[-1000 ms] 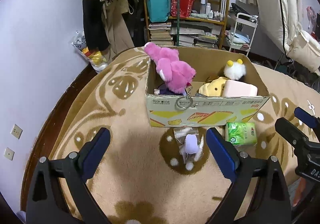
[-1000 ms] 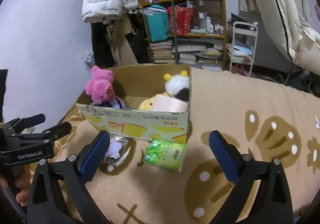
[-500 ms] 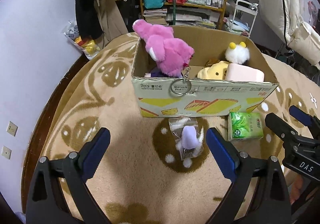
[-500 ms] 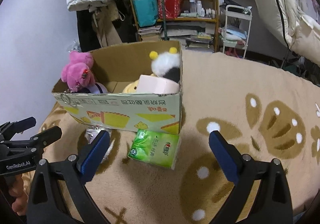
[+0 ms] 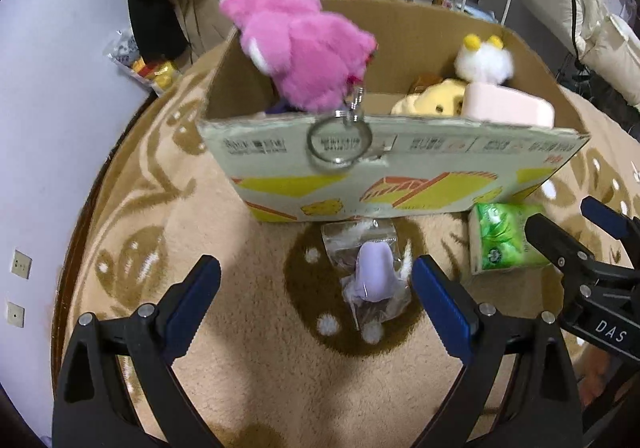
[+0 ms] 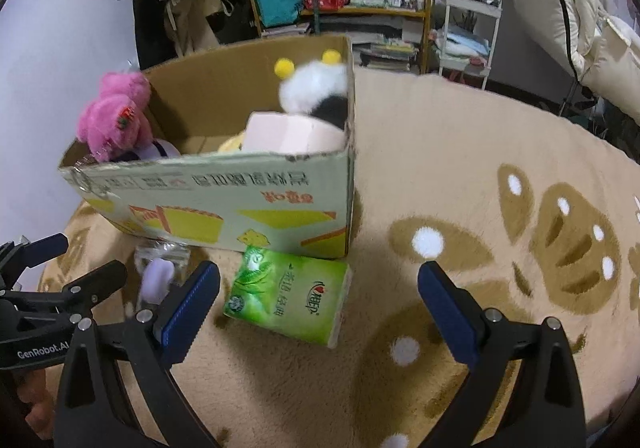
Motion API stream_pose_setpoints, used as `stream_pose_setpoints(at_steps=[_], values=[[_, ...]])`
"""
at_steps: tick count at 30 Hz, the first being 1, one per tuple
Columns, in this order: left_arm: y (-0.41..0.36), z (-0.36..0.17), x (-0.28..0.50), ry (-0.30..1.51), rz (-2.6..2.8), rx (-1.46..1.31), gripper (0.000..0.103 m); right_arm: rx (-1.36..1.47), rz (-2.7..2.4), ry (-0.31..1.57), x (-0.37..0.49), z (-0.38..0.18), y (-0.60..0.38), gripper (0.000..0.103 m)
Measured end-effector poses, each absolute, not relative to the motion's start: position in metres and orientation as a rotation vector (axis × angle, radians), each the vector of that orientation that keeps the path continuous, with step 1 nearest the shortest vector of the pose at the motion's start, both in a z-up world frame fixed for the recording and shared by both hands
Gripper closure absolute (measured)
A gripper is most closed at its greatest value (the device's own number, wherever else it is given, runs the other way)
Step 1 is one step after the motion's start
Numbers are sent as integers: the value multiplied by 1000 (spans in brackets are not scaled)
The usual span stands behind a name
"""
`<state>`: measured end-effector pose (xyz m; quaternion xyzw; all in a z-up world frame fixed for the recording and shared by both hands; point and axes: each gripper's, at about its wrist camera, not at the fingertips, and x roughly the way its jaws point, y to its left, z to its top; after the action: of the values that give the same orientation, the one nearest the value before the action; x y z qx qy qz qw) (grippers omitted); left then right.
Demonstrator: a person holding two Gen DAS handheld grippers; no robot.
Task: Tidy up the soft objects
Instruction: 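Lower the left gripper to the clear bag while the right gripper approaches the green tissue pack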
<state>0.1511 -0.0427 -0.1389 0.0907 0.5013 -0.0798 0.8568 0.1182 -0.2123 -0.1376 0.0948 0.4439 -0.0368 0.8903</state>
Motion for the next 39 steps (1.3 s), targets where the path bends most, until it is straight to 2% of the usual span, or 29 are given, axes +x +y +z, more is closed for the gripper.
stream_pose_setpoints(at_steps=[18, 39], values=[[-47, -168, 181, 1164, -248, 113, 8, 224, -89, 1018, 131, -165, -220, 0], [-40, -194, 219, 1236, -247, 39, 8, 179, -6, 1034, 133, -174, -205, 0]])
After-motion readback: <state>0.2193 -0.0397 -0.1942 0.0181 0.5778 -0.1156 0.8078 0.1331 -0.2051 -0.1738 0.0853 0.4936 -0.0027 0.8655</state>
